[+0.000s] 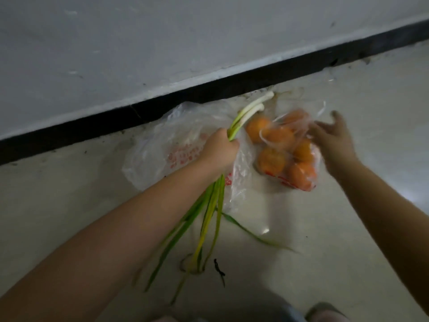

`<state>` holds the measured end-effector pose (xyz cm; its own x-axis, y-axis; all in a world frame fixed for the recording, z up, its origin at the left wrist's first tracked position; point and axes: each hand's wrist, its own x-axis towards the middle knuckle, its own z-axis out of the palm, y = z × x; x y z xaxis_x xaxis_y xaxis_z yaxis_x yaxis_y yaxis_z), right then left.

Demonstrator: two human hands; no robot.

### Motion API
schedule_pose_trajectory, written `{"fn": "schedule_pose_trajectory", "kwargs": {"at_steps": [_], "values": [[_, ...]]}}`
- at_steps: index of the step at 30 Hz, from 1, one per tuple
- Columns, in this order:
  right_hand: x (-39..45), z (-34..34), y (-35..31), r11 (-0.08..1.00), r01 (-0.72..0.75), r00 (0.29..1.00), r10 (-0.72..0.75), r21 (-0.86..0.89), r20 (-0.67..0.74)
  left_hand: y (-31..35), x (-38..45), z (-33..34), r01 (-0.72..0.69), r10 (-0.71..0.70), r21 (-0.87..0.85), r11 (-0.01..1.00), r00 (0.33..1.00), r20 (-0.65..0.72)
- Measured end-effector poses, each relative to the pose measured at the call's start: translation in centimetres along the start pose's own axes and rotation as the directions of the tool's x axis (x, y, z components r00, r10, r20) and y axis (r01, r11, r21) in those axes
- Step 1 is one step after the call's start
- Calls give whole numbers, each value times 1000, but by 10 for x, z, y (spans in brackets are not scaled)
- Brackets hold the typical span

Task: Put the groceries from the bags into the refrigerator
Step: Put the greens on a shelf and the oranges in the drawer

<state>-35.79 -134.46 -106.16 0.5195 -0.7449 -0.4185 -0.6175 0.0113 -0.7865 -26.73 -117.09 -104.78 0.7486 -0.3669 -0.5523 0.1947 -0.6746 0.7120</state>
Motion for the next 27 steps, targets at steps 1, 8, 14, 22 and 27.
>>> {"fn": "schedule_pose_trajectory", "kwargs": {"at_steps": [1,8,14,22,27], "values": [[-1,7,3,1000,27,997,-26,-12,68,0,4,4,28,-28,-34,999,1000,-4],[-50,60,37,702,636,699,-347,-320,626,-19,23,-1,188,-214,-375,908,977,-27],[-22,44,57,583,681,732,-532,-443,426,-46,18,-1,177,-212,-328,928,975,-73],[40,-1,52,108,508,826,-342,-854,448,-44,7,13,98,-105,-83,992,990,-91],[62,-68,51,497,130,926,-371,-858,-74,-36,0,24,23,-22,3,1000,993,-118]]}}
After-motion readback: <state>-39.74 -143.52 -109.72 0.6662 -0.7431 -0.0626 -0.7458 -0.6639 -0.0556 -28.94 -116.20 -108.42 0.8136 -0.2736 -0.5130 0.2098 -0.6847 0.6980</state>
